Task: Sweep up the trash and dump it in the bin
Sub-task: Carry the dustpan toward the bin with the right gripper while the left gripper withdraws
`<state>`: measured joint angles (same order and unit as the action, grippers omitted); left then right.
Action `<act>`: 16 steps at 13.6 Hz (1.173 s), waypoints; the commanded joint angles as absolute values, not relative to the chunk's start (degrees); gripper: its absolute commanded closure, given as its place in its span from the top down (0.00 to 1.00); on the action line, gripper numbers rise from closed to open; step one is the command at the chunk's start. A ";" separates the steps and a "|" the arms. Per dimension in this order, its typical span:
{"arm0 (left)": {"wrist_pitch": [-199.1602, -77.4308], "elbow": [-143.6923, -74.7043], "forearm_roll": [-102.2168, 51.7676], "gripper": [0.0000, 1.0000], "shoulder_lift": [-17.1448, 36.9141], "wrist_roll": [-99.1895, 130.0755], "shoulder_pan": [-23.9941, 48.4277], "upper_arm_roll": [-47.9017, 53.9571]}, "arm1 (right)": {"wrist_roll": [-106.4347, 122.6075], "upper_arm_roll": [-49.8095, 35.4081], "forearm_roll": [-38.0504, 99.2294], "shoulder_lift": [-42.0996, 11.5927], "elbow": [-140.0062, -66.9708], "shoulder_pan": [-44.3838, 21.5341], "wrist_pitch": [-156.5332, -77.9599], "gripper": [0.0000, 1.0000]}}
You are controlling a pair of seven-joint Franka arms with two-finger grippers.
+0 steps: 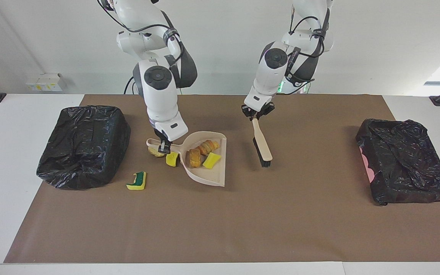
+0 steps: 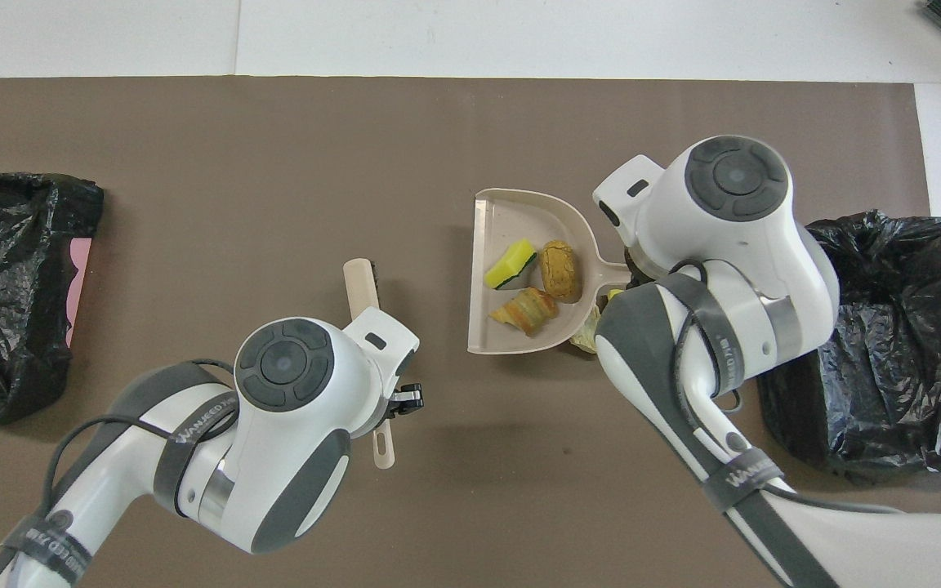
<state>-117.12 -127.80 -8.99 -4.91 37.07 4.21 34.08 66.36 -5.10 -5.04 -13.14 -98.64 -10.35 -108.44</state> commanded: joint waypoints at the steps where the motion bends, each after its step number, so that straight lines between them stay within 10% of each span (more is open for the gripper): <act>1: -118.56 -137.62 -9.31 0.00 -14.92 40.68 5.19 39.17 | 73.63 -5.63 -2.64 -11.43 -97.74 -5.55 -105.30 0.00; 6: -117.95 -143.08 -20.63 0.00 -24.94 42.71 6.15 48.93 | 81.47 -5.19 -2.81 -6.70 -96.68 2.80 -99.41 0.00; 16: -120.50 -146.87 -32.25 0.00 -25.40 33.68 6.42 51.68 | 94.47 -5.10 -12.71 -2.81 -97.47 21.61 -96.24 0.00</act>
<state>-119.60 -145.43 -30.31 -24.09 37.59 5.83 52.46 92.35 -4.35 -9.24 -4.22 -96.20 19.48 -95.59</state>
